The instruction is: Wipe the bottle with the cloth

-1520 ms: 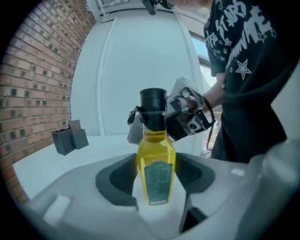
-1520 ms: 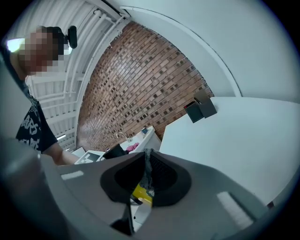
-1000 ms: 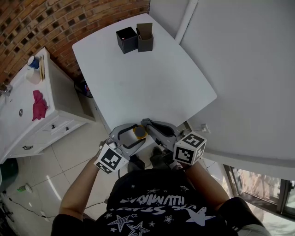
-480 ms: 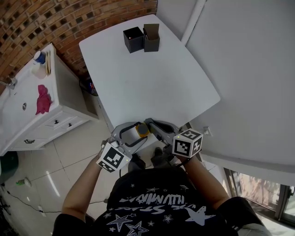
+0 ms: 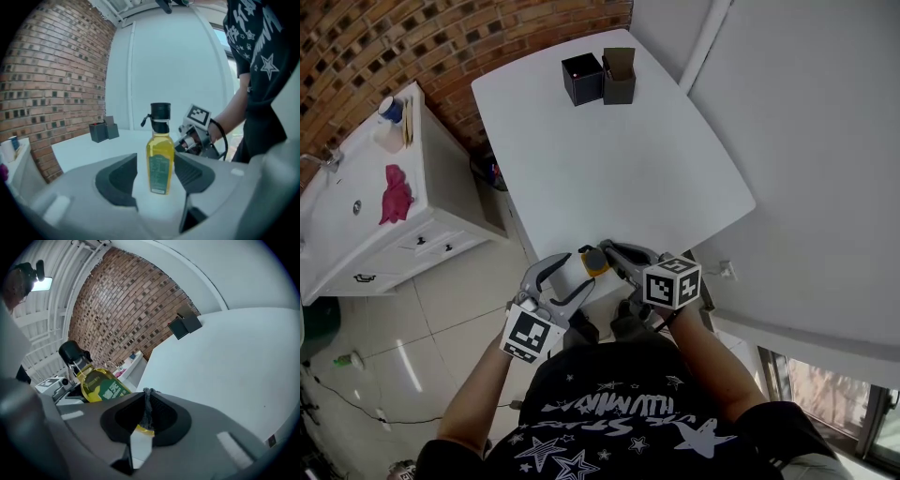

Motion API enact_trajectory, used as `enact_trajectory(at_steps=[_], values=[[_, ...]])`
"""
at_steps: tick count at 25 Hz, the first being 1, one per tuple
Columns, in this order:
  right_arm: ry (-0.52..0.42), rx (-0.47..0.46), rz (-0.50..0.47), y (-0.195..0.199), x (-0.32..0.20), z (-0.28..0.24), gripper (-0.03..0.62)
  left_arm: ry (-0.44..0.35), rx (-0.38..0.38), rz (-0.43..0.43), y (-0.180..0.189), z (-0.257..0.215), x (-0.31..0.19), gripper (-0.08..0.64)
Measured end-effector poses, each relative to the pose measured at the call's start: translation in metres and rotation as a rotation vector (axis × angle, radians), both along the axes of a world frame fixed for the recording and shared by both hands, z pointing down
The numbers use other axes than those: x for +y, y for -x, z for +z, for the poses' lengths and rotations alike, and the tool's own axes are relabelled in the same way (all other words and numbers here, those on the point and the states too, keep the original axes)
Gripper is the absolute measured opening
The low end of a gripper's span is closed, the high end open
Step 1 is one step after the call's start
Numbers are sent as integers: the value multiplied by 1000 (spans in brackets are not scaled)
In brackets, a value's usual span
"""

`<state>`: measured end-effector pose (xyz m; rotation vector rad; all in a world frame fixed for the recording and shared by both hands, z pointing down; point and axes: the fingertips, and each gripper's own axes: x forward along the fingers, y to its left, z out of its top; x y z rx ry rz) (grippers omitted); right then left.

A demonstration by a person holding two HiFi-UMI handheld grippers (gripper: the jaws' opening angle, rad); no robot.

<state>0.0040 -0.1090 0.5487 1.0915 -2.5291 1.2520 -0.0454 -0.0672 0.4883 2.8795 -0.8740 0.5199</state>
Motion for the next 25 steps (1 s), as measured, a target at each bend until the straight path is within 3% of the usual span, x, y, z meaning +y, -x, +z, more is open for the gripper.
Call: enact_trajectory(at_steps=[4,8,11,15,20,25], values=[[4,22,0,0,-1,8,35,-2,-38,-130,9,13,4,247],[-45,82,36,-11,-7,-1,35,95,-76,-232,4,32,16,248],[-99,102,56,-21,-12,-18,35,174,-103,-308,-9,33,23,296],[-141,103,56,-31,-15,-32,35,222,-67,-522,-20,36,9,333],[-159,92,49,-44,-14,-35,35,204,-39,-789,-22,36,-17,345],[-162,87,50,-56,-15,-37,35,192,-44,-914,-17,31,-34,324]])
